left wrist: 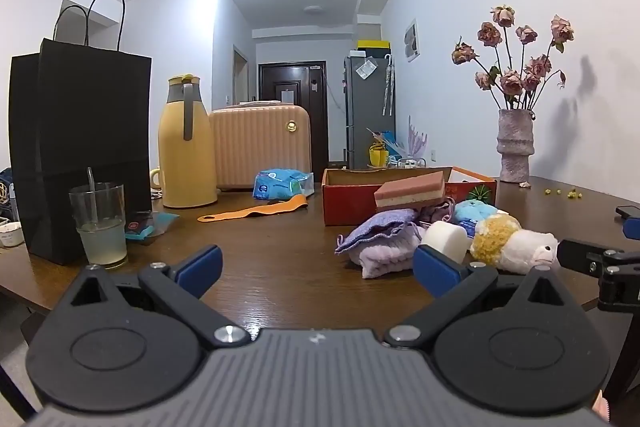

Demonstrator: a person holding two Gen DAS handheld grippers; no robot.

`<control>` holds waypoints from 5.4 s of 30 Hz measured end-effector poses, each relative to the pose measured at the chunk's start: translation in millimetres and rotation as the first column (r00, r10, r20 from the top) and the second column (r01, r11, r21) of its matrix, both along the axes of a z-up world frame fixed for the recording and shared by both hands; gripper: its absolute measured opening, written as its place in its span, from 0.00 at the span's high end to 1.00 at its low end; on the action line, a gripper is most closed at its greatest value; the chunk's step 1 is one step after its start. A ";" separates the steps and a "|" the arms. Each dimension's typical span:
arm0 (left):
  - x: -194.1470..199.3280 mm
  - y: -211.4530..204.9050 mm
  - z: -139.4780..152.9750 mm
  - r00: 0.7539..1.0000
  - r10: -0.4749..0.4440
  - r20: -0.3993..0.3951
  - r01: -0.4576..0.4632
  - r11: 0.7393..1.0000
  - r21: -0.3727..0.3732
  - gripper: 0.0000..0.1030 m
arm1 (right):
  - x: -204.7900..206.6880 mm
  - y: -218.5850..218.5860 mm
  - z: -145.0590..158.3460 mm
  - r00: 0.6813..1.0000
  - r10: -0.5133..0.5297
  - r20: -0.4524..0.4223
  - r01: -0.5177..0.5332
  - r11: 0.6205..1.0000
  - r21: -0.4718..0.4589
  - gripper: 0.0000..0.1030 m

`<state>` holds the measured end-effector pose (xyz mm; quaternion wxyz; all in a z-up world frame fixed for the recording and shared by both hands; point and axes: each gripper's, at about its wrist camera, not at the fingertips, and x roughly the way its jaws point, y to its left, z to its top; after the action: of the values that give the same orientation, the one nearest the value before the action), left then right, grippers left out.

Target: Organize soft objects

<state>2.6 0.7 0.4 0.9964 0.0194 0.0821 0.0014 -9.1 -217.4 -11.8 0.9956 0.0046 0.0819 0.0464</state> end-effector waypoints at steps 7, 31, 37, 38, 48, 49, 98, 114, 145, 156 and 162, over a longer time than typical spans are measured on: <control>-0.8 -0.2 0.3 1.000 -0.001 0.002 0.001 1.000 0.002 0.00 | 0.5 -0.8 0.4 1.000 0.004 0.000 -0.004 1.000 -0.002 0.00; -1.0 -0.4 0.3 1.000 -0.002 0.002 0.002 1.000 0.003 0.00 | 0.5 1.0 -0.9 1.000 0.005 -0.008 -0.005 1.000 -0.002 0.00; -1.1 -0.3 0.2 1.000 -0.002 0.002 0.002 1.000 0.001 0.00 | -0.3 2.1 -1.9 1.000 0.006 -0.011 -0.006 1.000 -0.001 0.00; -1.0 -0.3 0.2 1.000 -0.002 0.002 0.002 1.000 0.002 0.00 | 0.0 1.8 -1.9 1.000 0.007 -0.011 -0.007 1.000 -0.001 0.00; -0.9 -0.3 0.0 1.000 -0.001 0.002 0.001 1.000 0.002 0.00 | 1.5 2.0 -2.7 1.000 0.008 -0.014 -0.008 1.000 0.000 0.00; -0.9 -0.2 0.0 1.000 -0.002 0.002 0.002 1.000 0.002 0.00 | 1.6 2.0 -2.6 1.000 0.008 -0.014 -0.008 1.000 0.000 0.00; 8.0 5.3 -3.4 1.000 0.026 -0.012 -0.026 1.000 -0.010 0.00 | 4.0 -3.2 -4.9 1.000 -0.014 -0.007 0.014 1.000 0.013 0.00; 74.4 0.6 6.0 0.991 -0.074 -0.108 0.067 0.995 -0.069 0.00 | 55.3 -22.0 3.2 0.995 0.037 -0.094 -0.033 0.999 0.041 0.00; 121.0 -65.8 -8.7 0.905 -0.265 -0.332 0.222 0.961 -0.163 0.24 | 171.5 -86.5 19.1 0.961 0.201 -0.189 -0.170 0.971 0.170 0.23; 145.0 -71.1 -11.1 0.839 -0.365 -0.404 0.275 0.925 -0.264 0.32 | 228.8 -105.8 -12.3 0.862 0.404 -0.308 -0.236 0.856 0.461 0.60; 142.6 -37.4 3.9 0.876 -0.299 -0.377 0.179 0.930 -0.322 0.31 | 161.6 -106.0 -2.4 0.873 0.386 -0.298 -0.246 0.876 0.415 0.55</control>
<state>145.2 -36.7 4.3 0.9403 -0.1101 0.2907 -0.1385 152.5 -323.5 -14.2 0.9215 0.1841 0.2586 0.2240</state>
